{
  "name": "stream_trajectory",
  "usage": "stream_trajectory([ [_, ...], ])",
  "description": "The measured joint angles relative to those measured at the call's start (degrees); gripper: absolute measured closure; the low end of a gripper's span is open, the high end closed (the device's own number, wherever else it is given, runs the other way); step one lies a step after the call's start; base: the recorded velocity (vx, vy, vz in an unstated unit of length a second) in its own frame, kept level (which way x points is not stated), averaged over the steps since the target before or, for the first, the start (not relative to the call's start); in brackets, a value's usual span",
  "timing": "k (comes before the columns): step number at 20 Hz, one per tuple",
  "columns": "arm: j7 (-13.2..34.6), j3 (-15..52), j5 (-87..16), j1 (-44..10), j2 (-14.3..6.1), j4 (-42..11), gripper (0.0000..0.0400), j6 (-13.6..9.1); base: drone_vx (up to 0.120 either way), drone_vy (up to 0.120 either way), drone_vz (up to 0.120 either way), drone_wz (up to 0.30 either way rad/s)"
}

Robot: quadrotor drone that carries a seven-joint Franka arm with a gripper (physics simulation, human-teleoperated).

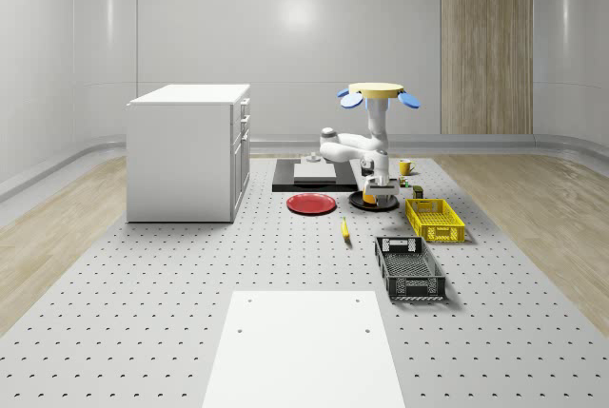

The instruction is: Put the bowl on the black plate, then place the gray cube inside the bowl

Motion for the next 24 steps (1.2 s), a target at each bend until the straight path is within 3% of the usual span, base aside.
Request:
stream_trajectory([
  [3, 0.01, 0.06, 0.07, -0.01, -0.1, 0.0, 0.015, 0.08, -0.12, 0.0, 0.107, 0.0],
  [24, 0.07, 0.21, 0.32, -0.08, -0.64, 0.01, 0.015, 0.59, -0.12, 0.011, 0.0, 0.0],
])
